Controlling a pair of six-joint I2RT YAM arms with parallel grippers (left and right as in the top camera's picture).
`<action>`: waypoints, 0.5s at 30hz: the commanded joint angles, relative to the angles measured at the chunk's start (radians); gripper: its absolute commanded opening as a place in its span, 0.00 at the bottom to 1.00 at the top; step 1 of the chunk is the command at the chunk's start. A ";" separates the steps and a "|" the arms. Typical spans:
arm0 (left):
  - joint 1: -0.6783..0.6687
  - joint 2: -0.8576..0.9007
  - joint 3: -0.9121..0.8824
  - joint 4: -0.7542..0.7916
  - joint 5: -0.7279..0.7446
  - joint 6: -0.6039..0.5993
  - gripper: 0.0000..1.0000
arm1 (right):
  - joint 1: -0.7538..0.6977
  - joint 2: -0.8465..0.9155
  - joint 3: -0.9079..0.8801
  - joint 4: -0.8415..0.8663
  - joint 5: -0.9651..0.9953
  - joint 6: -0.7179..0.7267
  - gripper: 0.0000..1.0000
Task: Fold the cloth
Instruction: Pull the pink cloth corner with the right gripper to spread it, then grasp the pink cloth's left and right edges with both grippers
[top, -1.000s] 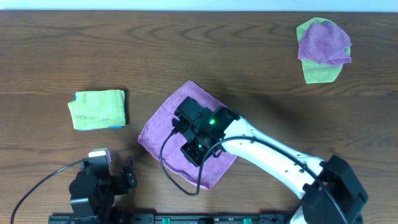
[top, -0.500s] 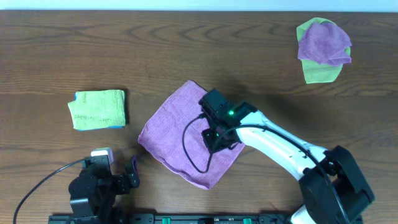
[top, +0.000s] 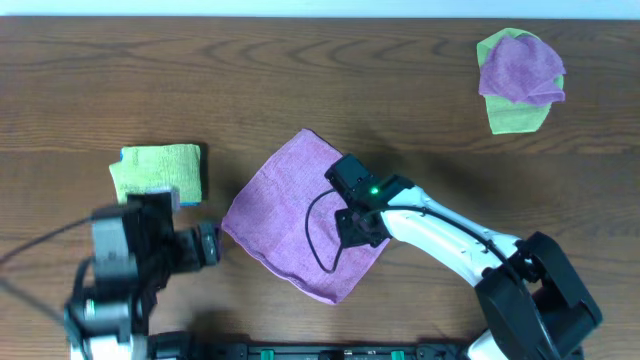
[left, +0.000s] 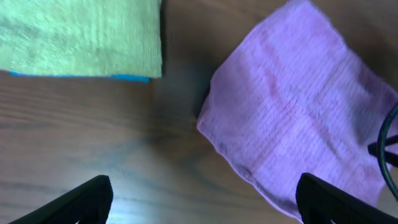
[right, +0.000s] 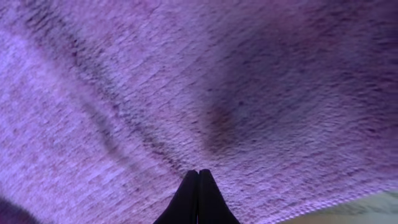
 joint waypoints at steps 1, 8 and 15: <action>-0.016 0.174 0.115 -0.034 0.025 0.031 0.95 | -0.005 -0.007 -0.004 -0.003 0.077 0.085 0.01; -0.168 0.508 0.293 -0.085 0.026 0.014 0.96 | -0.006 -0.007 -0.004 -0.005 0.111 0.138 0.01; -0.227 0.659 0.294 -0.038 0.050 -0.082 0.96 | -0.021 -0.007 -0.004 -0.043 0.110 0.219 0.01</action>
